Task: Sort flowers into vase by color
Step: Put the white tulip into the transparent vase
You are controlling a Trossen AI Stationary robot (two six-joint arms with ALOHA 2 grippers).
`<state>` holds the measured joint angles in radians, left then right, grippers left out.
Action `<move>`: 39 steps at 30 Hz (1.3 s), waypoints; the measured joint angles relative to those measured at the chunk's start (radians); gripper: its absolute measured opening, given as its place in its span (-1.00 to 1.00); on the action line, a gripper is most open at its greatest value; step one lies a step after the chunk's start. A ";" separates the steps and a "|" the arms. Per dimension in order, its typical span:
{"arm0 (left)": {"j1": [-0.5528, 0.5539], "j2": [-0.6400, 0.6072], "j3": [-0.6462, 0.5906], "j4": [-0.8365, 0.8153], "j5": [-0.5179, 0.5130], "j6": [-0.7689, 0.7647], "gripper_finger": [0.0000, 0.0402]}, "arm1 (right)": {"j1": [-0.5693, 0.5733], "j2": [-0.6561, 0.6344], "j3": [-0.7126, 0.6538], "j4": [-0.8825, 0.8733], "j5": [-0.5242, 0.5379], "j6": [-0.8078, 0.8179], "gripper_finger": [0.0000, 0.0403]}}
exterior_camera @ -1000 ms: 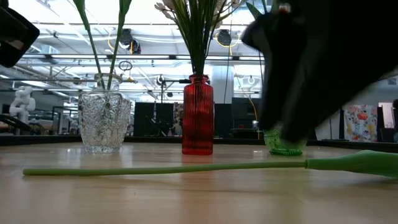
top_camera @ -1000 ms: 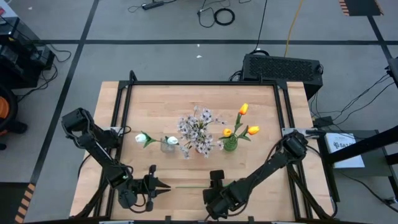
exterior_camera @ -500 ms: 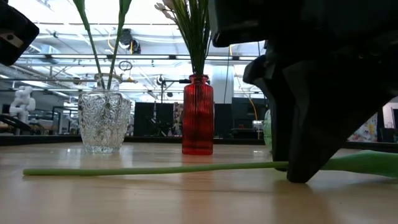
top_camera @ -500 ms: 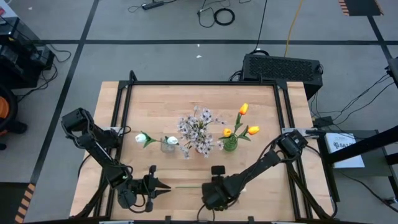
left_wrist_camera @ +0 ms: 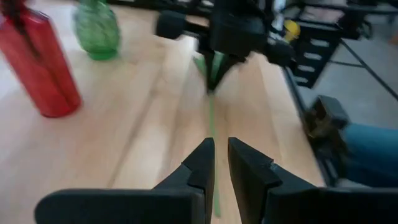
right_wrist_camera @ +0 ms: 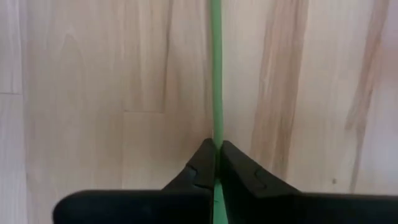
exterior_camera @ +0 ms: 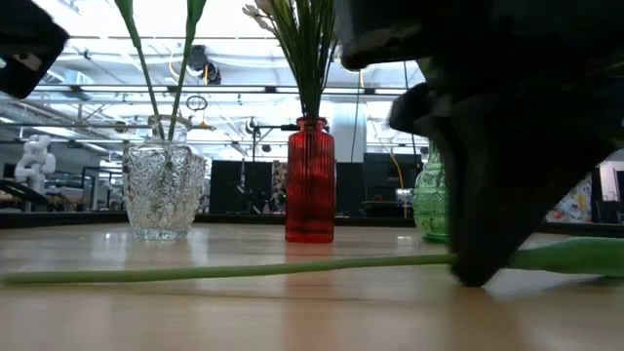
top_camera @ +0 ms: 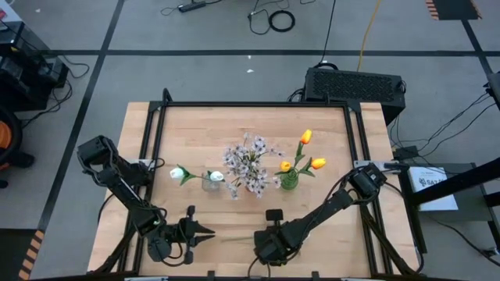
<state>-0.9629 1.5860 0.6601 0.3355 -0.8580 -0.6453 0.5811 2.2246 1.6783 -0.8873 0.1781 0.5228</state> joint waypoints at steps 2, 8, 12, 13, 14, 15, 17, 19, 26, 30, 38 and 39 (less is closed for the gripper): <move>0.001 0.000 0.000 0.010 -0.035 0.023 -0.74 | 0.014 -0.010 -0.002 -0.017 0.003 0.034 -0.98; 0.001 0.000 0.023 0.185 0.006 0.227 -0.74 | 0.087 -0.120 -0.003 -0.049 -0.005 0.160 -0.99; 0.001 0.000 0.097 0.230 0.025 0.303 -0.70 | 0.128 -0.202 -0.003 -0.121 0.007 0.262 -1.00; 0.003 0.000 0.123 0.224 0.033 0.330 -0.66 | 0.136 -0.225 -0.003 -0.136 0.023 0.281 -1.00; 0.004 0.000 0.154 0.221 0.041 0.364 -0.61 | 0.143 -0.248 -0.003 -0.148 0.031 0.299 -1.00; 0.004 0.000 0.181 0.222 0.042 0.398 -0.55 | 0.147 -0.271 -0.001 -0.170 0.032 0.321 -1.00; 0.010 0.000 0.239 0.220 0.042 0.467 -0.41 | 0.151 -0.304 -0.001 -0.220 0.019 0.373 -1.00; 0.017 0.000 0.299 0.209 0.042 0.527 -0.23 | 0.150 -0.322 -0.001 -0.276 -0.026 0.411 -1.00; 0.109 0.024 0.533 -0.123 0.042 0.532 0.25 | 0.127 -0.334 -0.001 -0.418 -0.257 0.438 -1.00; 0.163 0.069 0.633 -0.241 0.132 0.494 0.30 | 0.126 -0.333 0.012 -0.437 -0.347 0.423 -1.00; 0.217 0.172 0.733 -0.250 0.292 0.493 0.30 | 0.125 -0.334 0.208 -0.502 -0.387 0.433 -1.00; 0.219 0.187 0.746 -0.251 0.292 0.493 0.30 | 0.126 -0.334 0.237 -0.508 -0.385 0.436 -1.00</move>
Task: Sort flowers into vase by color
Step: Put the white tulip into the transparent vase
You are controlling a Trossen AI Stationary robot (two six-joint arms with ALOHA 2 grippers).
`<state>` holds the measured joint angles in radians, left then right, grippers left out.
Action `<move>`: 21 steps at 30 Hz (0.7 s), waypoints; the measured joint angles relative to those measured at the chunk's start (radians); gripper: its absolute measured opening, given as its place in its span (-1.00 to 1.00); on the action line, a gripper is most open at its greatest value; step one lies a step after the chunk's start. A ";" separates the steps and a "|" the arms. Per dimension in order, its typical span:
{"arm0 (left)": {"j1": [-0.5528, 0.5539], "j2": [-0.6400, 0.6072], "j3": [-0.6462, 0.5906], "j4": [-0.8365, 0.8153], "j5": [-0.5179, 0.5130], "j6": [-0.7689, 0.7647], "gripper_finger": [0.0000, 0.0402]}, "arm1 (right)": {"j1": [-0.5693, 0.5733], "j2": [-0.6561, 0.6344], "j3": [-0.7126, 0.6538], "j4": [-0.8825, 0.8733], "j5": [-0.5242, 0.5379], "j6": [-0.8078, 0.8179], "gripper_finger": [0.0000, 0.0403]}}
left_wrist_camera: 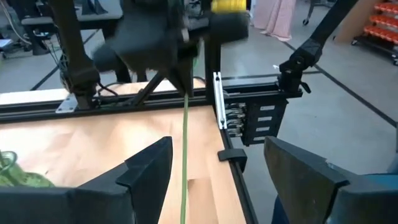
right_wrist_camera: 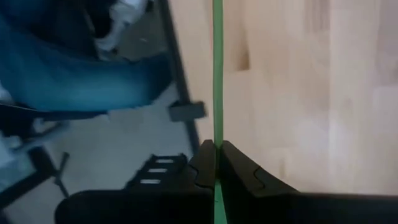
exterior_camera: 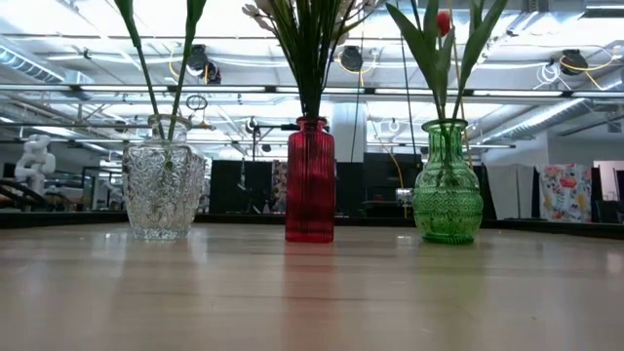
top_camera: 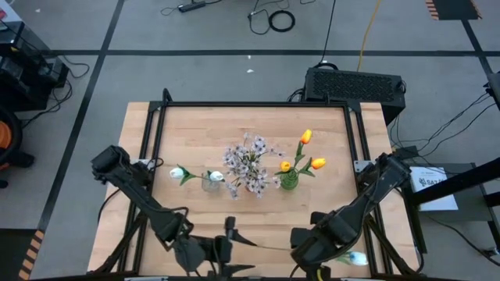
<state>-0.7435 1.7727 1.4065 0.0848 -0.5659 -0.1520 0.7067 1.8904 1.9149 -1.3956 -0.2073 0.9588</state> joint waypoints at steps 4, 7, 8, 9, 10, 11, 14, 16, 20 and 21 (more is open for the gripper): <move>0.011 0.073 0.079 -0.010 0.001 0.005 0.29 | -0.009 0.000 0.096 -0.008 -0.006 0.018 -1.00; 0.019 0.134 0.172 -0.101 -0.016 0.011 0.29 | -0.029 0.000 0.141 -0.009 -0.021 0.031 -1.00; 0.020 0.152 0.205 -0.142 -0.033 0.010 0.29 | -0.036 0.000 0.148 -0.007 -0.033 0.032 -1.00; 0.022 0.173 0.241 -0.180 -0.050 0.010 0.29 | -0.044 0.000 0.154 -0.007 -0.046 0.032 -1.00; 0.025 0.192 0.273 -0.212 -0.067 0.008 0.29 | -0.053 0.000 0.154 -0.007 -0.060 0.032 -1.00; 0.027 0.210 0.303 -0.238 -0.088 0.008 0.29 | -0.059 0.000 0.154 -0.008 -0.076 0.032 -0.99; 0.034 0.261 0.378 -0.261 -0.115 0.008 0.29 | -0.078 0.000 0.154 -0.009 -0.110 0.031 -0.97; 0.037 0.292 0.414 -0.262 -0.120 0.010 0.29 | -0.086 0.000 0.154 -0.009 -0.114 0.028 -0.97; 0.051 0.329 0.456 -0.263 -0.138 0.004 0.29 | -0.095 0.000 0.154 -0.005 -0.112 0.002 -0.96; 0.057 0.334 0.459 -0.268 -0.142 0.003 0.29 | -0.095 0.000 0.154 0.000 -0.111 -0.007 -0.96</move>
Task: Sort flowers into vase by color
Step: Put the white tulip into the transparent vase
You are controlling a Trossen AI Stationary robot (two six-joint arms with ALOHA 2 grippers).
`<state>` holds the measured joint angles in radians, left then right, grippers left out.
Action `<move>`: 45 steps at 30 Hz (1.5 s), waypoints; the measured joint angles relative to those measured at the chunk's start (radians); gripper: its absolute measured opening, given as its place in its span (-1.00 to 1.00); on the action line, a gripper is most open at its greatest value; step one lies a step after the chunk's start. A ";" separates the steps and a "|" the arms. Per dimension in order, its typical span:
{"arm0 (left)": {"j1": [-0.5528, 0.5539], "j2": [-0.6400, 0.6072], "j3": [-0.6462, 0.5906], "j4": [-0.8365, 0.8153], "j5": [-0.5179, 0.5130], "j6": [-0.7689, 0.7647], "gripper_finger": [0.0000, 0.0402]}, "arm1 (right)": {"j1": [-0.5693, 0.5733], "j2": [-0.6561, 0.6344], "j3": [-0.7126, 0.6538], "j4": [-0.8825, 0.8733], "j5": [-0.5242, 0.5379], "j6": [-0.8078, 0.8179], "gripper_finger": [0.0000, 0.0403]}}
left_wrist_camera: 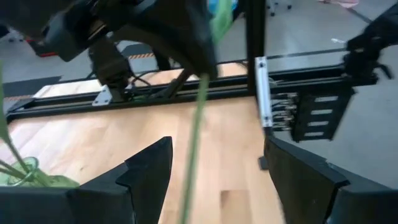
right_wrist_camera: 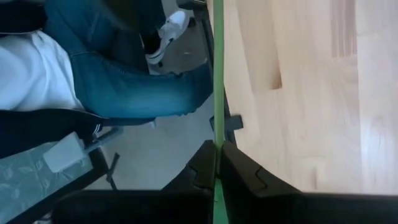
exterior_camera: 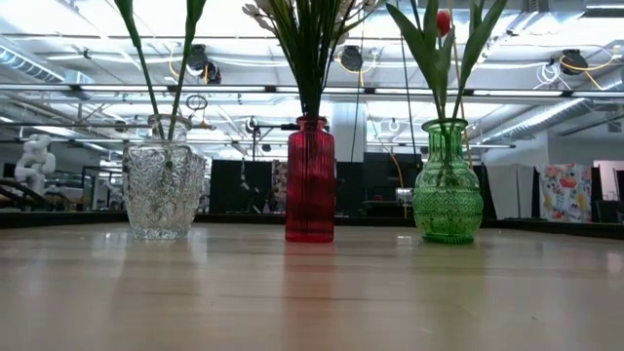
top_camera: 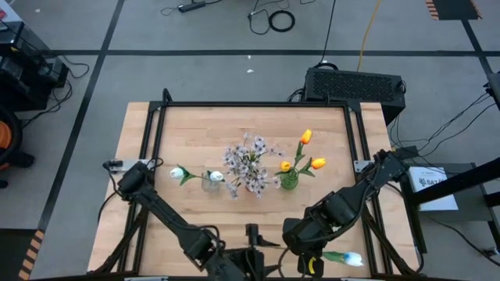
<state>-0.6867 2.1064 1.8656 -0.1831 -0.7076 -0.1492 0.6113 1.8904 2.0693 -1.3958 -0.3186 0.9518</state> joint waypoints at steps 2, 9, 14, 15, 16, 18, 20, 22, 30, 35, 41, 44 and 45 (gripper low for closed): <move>0.014 0.008 0.002 -0.013 -0.001 -0.003 0.29 | 0.000 0.000 0.000 0.009 0.005 -0.010 -0.96; 0.039 0.014 0.002 -0.084 0.026 -0.037 0.26 | 0.000 0.000 0.000 0.015 0.029 -0.013 -0.96; 0.039 0.014 0.002 -0.089 0.026 -0.029 -0.04 | 0.000 0.000 0.000 0.015 0.031 -0.018 -0.96; 0.038 0.014 0.002 -0.088 0.026 -0.028 -0.13 | 0.000 0.000 0.000 0.015 0.031 -0.020 -0.96; 0.038 0.014 0.002 -0.089 0.026 -0.028 -0.22 | 0.000 0.000 0.000 0.015 0.031 -0.021 -0.96; 0.039 0.014 0.002 -0.090 0.026 -0.027 -0.41 | 0.000 0.000 0.000 0.015 0.033 -0.021 -0.96; 0.039 0.014 0.002 -0.090 0.026 -0.020 -0.59 | 0.001 0.000 0.000 0.015 0.033 -0.021 -0.96; 0.039 0.014 0.002 -0.097 0.027 -0.007 -0.78 | 0.001 0.000 0.000 0.015 0.039 -0.022 -0.96; 0.030 -0.010 0.001 -0.158 0.033 -0.003 -0.93 | 0.019 0.000 0.000 0.022 0.169 -0.105 -0.79; 0.009 -0.063 0.001 -0.283 0.027 -0.073 -0.96 | 0.031 -0.031 0.000 0.037 0.198 -0.102 -0.46; -0.032 -0.116 0.001 -0.417 0.039 -0.155 -0.97 | 0.056 -0.132 0.000 0.107 0.244 -0.084 -0.13; -0.056 -0.131 0.001 -0.445 0.074 -0.160 -0.98 | 0.083 -0.214 0.000 0.140 0.384 -0.121 -0.07; -0.064 -0.136 0.001 -0.451 0.083 -0.160 -0.98 | 0.100 -0.243 0.000 0.141 0.445 -0.141 -0.07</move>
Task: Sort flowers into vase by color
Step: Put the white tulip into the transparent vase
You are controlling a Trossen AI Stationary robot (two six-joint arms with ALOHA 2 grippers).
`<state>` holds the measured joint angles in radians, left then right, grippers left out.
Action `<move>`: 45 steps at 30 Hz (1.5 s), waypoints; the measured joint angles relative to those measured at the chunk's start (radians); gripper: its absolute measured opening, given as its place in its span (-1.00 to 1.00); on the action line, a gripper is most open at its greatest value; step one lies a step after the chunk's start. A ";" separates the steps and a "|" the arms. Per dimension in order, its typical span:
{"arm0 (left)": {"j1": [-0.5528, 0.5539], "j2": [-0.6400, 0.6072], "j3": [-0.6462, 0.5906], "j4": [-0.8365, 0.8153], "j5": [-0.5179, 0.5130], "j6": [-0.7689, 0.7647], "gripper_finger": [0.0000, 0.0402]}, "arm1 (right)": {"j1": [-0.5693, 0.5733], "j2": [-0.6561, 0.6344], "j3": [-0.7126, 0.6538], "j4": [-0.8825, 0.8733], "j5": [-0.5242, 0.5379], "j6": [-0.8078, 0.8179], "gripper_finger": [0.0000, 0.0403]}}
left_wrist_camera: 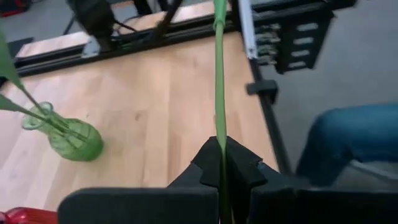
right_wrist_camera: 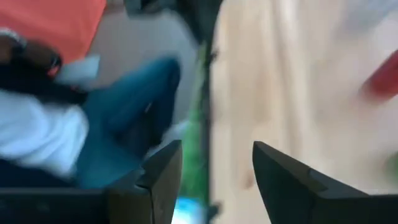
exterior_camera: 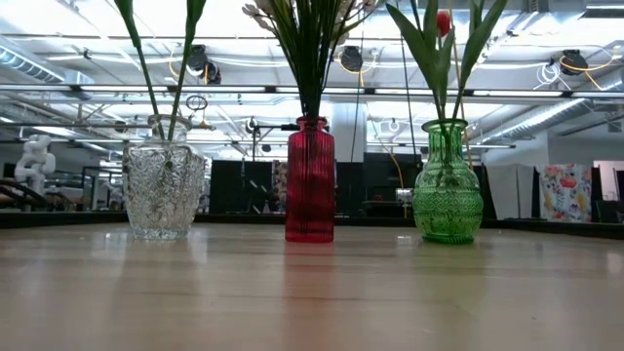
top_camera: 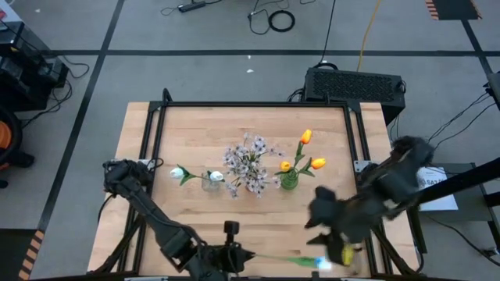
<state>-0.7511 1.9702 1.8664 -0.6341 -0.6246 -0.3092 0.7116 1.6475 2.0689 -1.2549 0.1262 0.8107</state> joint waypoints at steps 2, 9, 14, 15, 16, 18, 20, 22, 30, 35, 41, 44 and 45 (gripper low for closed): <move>-0.021 -0.012 0.000 -0.008 0.004 0.000 -0.98 | 0.055 -0.048 0.000 -0.008 0.150 -0.047 -0.06; -0.097 -0.059 0.000 0.057 -0.122 0.101 -0.95 | 0.278 -0.100 0.000 -0.002 0.543 -0.207 -0.06; -0.118 -0.075 0.000 0.148 -0.173 0.174 -0.95 | 0.364 -0.033 0.000 -0.008 0.740 -0.266 -0.12; -0.119 -0.078 0.000 0.159 -0.172 0.192 -0.95 | 0.377 -0.012 0.000 -0.021 0.786 -0.269 -0.14; -0.123 -0.081 0.000 0.168 -0.170 0.211 -0.95 | 0.387 0.006 0.000 -0.033 0.836 -0.267 -0.16; -0.129 -0.092 0.000 0.185 -0.150 0.229 -0.94 | 0.406 0.046 0.000 -0.068 0.924 -0.237 -0.20; -0.143 -0.106 0.000 0.190 -0.114 0.258 -0.94 | 0.419 0.080 0.000 -0.124 0.962 -0.176 -0.25; -0.164 -0.119 0.000 0.186 -0.082 0.300 -0.94 | 0.423 0.106 -0.002 -0.172 0.965 -0.095 -0.29; -0.212 -0.143 0.000 0.477 -0.205 0.598 -0.94 | 0.409 0.185 -0.002 -0.064 1.064 -0.074 -0.35; -0.160 -0.142 0.000 0.735 -0.198 0.775 -0.94 | 0.318 0.188 -0.002 0.170 1.032 -0.310 -0.23; -0.058 -0.142 0.000 0.851 -0.098 0.813 -0.94 | 0.198 0.169 -0.002 0.479 0.853 -0.724 -0.13; -0.014 -0.142 -0.007 0.919 -0.007 0.813 -0.94 | 0.148 0.139 -0.002 0.616 0.836 -0.901 -0.13; -0.003 -0.142 -0.017 0.943 0.022 0.813 -0.94 | 0.134 0.126 -0.002 0.659 0.832 -0.947 -0.13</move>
<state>-0.7539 1.8282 1.8497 0.3088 -0.6024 0.5037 0.8459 1.7730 2.0674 -0.5962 0.9585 -0.1363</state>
